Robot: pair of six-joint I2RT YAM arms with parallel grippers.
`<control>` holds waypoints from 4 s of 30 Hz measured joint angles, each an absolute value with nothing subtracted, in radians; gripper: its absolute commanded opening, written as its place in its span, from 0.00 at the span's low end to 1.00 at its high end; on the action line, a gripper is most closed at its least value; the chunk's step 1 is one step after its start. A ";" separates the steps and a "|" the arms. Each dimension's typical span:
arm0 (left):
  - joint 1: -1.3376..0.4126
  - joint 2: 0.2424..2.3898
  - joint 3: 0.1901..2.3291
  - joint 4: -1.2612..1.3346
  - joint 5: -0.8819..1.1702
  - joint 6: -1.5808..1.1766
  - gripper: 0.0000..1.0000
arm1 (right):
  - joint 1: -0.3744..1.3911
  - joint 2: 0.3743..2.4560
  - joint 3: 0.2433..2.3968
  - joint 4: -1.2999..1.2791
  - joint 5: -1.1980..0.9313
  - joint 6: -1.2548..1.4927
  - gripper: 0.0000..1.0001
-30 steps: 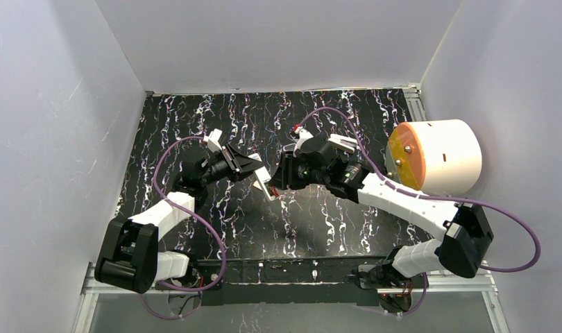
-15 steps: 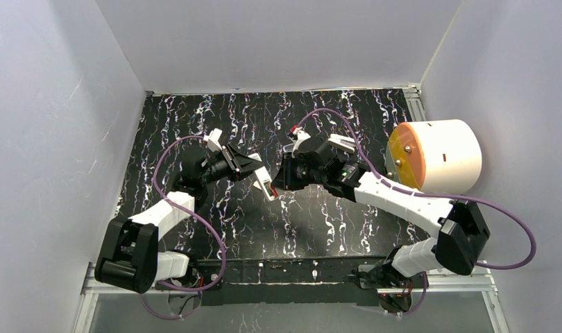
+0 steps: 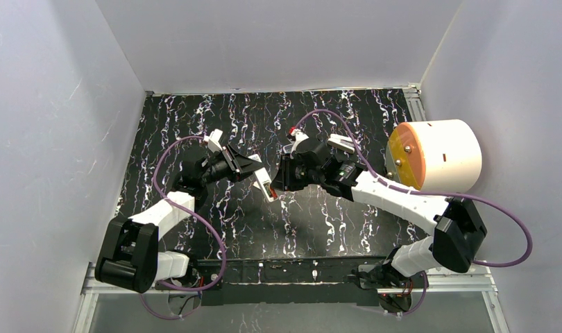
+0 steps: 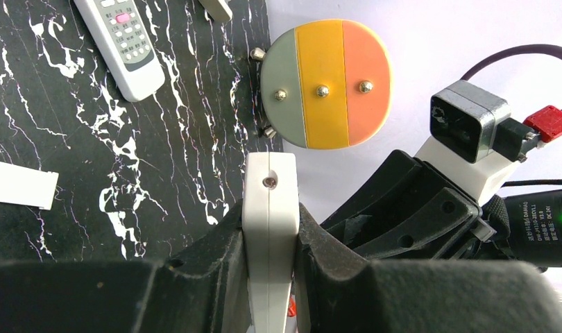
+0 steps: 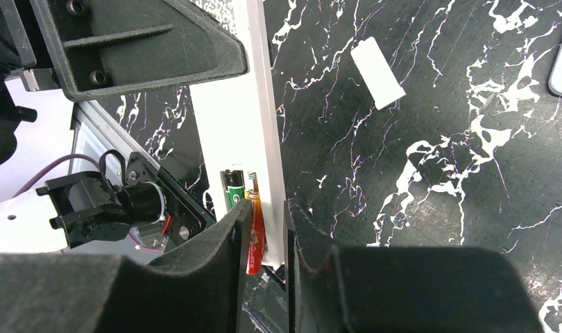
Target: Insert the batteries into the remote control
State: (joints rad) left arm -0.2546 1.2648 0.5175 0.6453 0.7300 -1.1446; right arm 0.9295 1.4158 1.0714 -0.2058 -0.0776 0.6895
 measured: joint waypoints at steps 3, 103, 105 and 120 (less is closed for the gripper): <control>-0.255 1.265 0.517 0.645 0.730 -1.145 0.00 | 0.929 1.416 1.071 -0.206 -0.078 0.685 0.32; -0.228 1.213 0.483 0.928 0.586 -1.748 0.00 | 0.871 1.349 0.626 0.977 -0.106 1.275 0.56; -0.228 1.203 0.483 0.922 0.586 -1.753 0.00 | 0.871 1.349 0.625 0.990 -0.109 1.275 0.56; -0.227 1.170 0.483 0.881 0.584 -1.715 0.00 | 0.871 1.349 0.625 0.953 -0.112 1.276 0.42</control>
